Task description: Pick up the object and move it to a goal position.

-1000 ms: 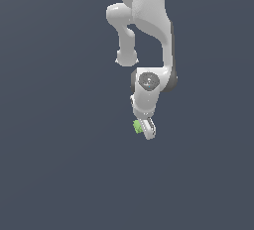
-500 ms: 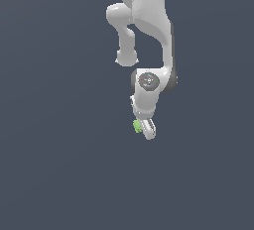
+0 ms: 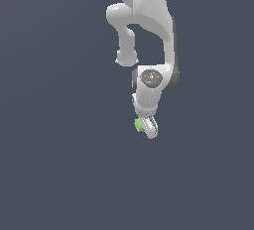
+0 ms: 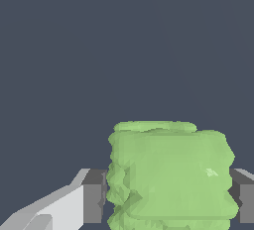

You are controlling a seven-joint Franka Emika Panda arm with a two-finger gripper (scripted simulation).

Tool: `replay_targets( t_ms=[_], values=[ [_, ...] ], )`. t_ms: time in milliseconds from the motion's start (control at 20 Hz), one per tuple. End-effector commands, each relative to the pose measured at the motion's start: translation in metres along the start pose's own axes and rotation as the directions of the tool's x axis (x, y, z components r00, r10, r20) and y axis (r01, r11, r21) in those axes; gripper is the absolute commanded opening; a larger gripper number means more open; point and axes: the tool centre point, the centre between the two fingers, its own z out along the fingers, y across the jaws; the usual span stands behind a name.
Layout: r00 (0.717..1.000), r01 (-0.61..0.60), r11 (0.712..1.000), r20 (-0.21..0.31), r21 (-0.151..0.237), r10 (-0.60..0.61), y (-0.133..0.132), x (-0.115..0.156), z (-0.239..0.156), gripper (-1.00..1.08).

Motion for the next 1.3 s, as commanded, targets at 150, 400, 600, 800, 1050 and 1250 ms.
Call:
replay_targets(
  t_ms=[150, 400, 600, 800, 1050, 1250],
  values=[
    [1.000, 0.000, 1.000, 0.000, 0.001, 0.000, -0.007, -0.011, -0.033, -1.00],
    [1.000, -0.001, 1.000, -0.001, 0.001, 0.001, -0.017, -0.026, -0.077, -1.00],
    [1.000, -0.001, 1.000, -0.002, 0.001, 0.001, -0.026, -0.039, -0.120, -1.00],
    [1.000, -0.002, 1.000, -0.003, 0.000, 0.002, -0.036, -0.054, -0.164, -1.00],
    [1.000, -0.002, 1.000, -0.003, 0.000, 0.002, -0.048, -0.071, -0.216, -1.00],
    [1.000, -0.001, 1.000, -0.002, 0.000, 0.001, -0.058, -0.084, -0.253, -1.00]
  ],
)
